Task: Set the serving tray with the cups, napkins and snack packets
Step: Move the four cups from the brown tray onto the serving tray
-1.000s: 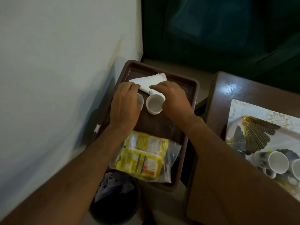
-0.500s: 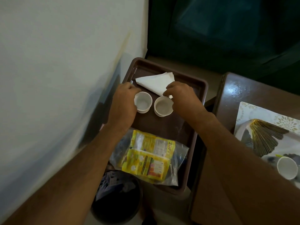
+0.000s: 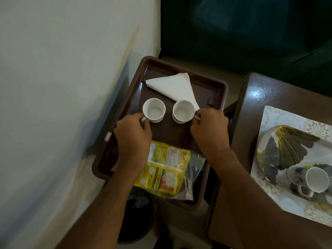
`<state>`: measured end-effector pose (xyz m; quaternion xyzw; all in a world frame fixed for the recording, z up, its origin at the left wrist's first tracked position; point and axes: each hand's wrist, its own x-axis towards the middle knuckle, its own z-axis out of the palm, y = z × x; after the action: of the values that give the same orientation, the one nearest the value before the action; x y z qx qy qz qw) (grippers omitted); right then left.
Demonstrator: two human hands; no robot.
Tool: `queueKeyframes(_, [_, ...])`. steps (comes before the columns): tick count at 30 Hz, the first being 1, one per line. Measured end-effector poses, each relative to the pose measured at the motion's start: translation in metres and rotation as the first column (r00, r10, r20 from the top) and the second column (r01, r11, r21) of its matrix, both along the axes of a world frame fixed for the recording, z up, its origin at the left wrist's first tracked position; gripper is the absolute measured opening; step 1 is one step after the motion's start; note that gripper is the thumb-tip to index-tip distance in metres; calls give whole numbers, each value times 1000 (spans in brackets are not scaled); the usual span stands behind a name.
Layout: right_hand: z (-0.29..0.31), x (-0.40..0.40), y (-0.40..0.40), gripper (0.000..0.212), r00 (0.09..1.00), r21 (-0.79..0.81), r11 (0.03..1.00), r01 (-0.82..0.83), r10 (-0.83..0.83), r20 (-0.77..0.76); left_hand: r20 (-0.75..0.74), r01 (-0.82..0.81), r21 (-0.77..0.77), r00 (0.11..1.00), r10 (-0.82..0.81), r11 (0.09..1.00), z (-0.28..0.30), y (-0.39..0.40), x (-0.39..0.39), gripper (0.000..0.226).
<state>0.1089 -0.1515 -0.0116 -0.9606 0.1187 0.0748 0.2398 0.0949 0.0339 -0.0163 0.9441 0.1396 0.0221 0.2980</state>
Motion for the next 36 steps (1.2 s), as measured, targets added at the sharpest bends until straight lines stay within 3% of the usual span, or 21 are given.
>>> queueKeyframes(10, [-8, -18, 12, 23, 989, 130, 982, 138, -143, 36, -72, -94, -68, 993, 89, 993, -3, -14, -10, 29])
queueKeyframes(23, [2, -41, -1, 27, 955, 272, 939, 210, -256, 148, 27, -108, -102, 993, 111, 989, 11, -49, -27, 28])
queueKeyframes(28, [34, -80, -118, 23, 901, 276, 915, 293, -361, 241, 63, 8, -128, 998, 0, 992, 47, -166, -58, 30])
queueKeyframes(36, [35, -81, -130, 17, 886, 245, 920, 305, -369, 281, 63, 49, -62, 997, -45, 997, 46, -180, -57, 33])
